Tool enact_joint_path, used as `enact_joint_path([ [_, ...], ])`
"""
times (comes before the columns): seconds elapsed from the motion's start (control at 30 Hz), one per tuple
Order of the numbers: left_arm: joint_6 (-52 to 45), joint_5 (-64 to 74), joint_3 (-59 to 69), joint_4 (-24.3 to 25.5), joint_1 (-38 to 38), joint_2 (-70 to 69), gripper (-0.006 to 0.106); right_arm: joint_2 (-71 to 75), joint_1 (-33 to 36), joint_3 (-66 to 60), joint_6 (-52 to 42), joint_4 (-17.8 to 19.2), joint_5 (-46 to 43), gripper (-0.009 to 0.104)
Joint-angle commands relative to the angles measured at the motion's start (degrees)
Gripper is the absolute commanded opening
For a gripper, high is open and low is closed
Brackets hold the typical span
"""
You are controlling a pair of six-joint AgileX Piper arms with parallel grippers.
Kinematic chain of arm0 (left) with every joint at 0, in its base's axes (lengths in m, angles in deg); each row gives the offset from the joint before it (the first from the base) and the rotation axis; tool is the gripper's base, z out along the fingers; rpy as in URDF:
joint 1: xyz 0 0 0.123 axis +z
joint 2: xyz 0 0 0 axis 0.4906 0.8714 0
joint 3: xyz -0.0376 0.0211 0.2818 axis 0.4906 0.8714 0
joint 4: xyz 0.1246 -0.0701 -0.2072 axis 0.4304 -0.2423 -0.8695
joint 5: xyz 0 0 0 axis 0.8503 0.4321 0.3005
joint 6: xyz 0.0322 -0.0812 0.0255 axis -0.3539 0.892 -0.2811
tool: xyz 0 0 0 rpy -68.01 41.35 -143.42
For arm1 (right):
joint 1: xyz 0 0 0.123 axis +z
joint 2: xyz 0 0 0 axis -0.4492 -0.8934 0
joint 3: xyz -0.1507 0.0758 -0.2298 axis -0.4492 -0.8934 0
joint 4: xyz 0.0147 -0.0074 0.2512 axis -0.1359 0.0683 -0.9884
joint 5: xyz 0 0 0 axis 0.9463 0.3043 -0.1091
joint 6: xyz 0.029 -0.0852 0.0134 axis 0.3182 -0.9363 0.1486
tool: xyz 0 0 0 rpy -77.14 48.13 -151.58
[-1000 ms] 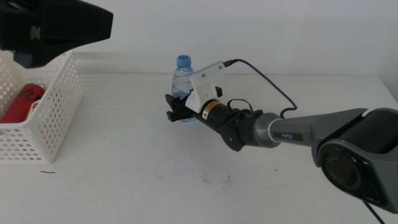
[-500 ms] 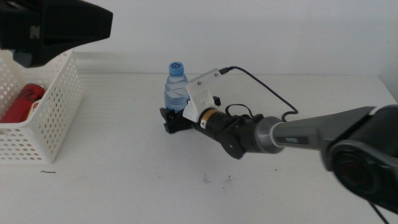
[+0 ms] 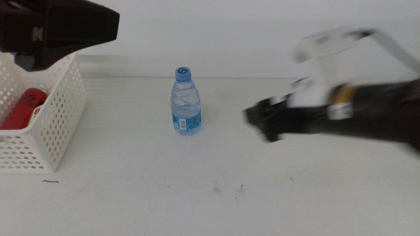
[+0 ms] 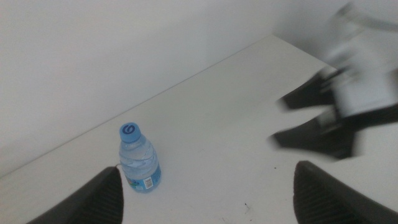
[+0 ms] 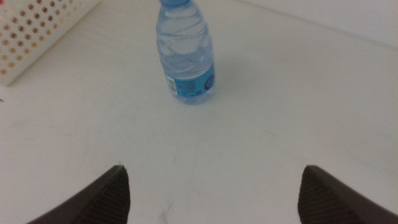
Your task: Use arms to grab the bottles and put them into the dustbin to the left of the table.
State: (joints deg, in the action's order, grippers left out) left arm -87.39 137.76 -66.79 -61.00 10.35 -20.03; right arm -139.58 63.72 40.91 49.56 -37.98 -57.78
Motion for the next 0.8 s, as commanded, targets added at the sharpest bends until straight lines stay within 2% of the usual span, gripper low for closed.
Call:
enact_joint_path([
  [0.0,0.19,-0.76,-0.36,-0.46,-0.37,-0.12,0.094,7.16,0.07,1.0,-0.3,0.85,9.44,0.088],
  [0.27,0.19,-0.76,-0.36,-0.46,-0.37,-0.12,0.094,20.61,0.07,9.02,-0.39,0.85,21.19,0.088],
  [0.73,0.19,-0.76,-0.36,-0.46,-0.37,-0.12,0.094,22.0,0.07,9.49,-0.23,0.49,21.61,0.088],
  [0.77,0.19,-3.85,0.73,2.45,-0.37,-0.12,0.094,22.0,0.07,9.49,-0.23,0.49,21.61,0.088],
])
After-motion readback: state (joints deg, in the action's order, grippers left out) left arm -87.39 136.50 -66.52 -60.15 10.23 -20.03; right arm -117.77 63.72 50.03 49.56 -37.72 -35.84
